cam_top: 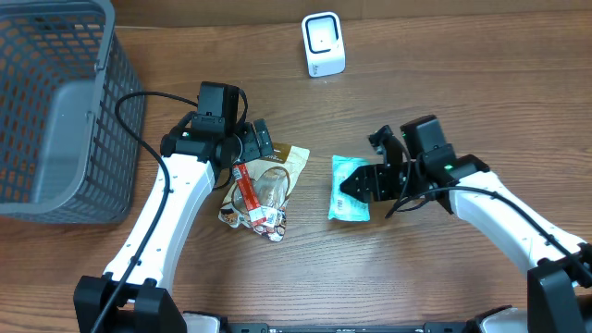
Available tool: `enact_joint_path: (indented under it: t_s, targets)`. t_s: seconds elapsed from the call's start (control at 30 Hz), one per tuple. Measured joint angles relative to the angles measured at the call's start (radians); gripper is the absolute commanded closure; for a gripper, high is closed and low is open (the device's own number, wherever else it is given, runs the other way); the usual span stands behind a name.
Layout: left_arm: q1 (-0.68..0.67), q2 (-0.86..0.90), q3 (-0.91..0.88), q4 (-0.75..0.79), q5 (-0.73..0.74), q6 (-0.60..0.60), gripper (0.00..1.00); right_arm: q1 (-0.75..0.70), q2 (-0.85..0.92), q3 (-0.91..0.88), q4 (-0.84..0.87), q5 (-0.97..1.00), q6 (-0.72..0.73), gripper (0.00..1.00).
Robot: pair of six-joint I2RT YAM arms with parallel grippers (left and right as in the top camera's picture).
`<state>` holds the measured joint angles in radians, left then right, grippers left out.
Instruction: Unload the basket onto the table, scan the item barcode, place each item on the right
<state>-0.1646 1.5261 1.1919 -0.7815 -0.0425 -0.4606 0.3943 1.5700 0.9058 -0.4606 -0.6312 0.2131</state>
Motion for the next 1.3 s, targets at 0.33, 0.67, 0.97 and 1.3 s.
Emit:
enact_joint_path:
  t_s: [0.33, 0.67, 0.97, 1.3]
  targets:
    - [0.0, 0.0, 0.0, 0.0, 0.0, 0.0, 0.0, 0.037, 0.0, 0.0, 0.009, 0.029, 0.024, 0.64]
    - [0.0, 0.0, 0.0, 0.0, 0.0, 0.0, 0.0, 0.033, 0.0, -0.002, 0.026, 0.017, 0.039, 0.85]
    - [0.0, 0.0, 0.0, 0.0, 0.0, 0.0, 0.0, -0.004, 0.0, 0.042, -0.03, -0.011, 0.033, 0.92]
    - [0.0, 0.0, 0.0, 0.0, 0.0, 0.0, 0.0, -0.182, -0.028, 0.064, -0.198, -0.024, -0.082, 0.92]
